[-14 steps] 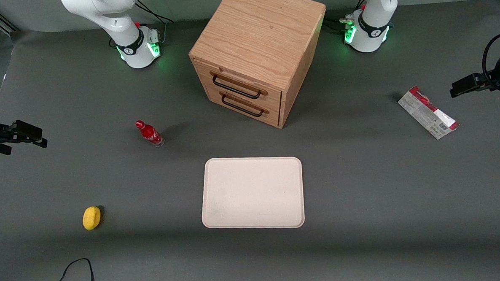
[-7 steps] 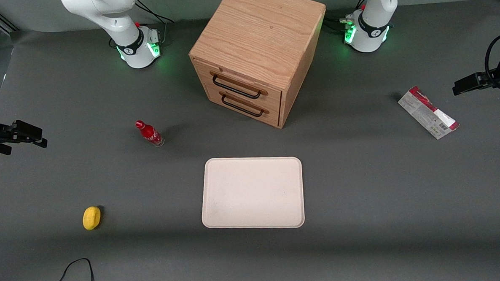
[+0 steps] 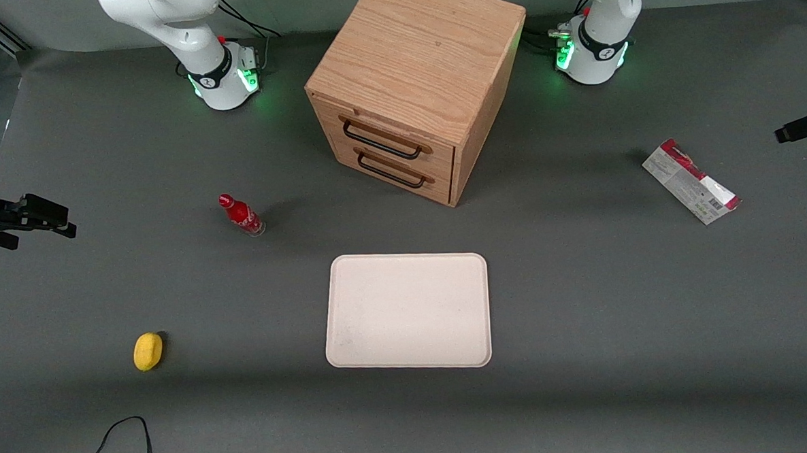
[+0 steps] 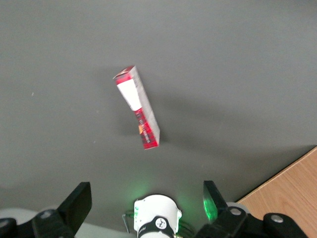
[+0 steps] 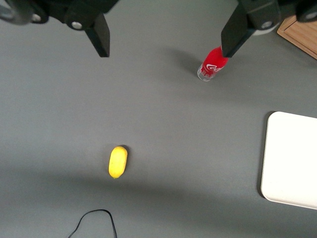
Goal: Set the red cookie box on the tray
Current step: 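Move the left gripper over the red-and-white cookie box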
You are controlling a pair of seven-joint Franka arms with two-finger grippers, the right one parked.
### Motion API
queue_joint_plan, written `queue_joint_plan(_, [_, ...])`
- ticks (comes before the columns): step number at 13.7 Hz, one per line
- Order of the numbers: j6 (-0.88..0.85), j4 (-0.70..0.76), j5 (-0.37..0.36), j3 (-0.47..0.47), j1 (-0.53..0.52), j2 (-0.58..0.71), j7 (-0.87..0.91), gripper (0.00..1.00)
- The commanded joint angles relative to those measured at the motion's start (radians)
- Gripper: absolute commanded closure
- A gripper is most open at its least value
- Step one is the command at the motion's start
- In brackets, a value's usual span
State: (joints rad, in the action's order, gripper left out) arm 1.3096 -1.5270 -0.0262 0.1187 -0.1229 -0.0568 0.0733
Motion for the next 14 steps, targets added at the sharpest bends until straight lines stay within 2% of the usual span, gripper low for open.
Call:
queue_joint_plan(1, [-0.053,0.021,-0.009,0.015,-0.099,0.006,-0.001,0.01])
queue_joint_plan(4, [-0.102,0.018,-0.056,0.021,-0.175,0.035,0.016,0.01])
queue_joint_plan(8, [-0.06,-0.059,-0.063,0.022,-0.181,0.045,0.054,0.06])
queue_joint_plan(12, [0.091,-0.231,-0.063,0.015,-0.166,0.048,0.186,0.02])
queue_joint_plan(14, [0.227,-0.358,-0.061,0.01,-0.158,0.052,0.212,0.01])
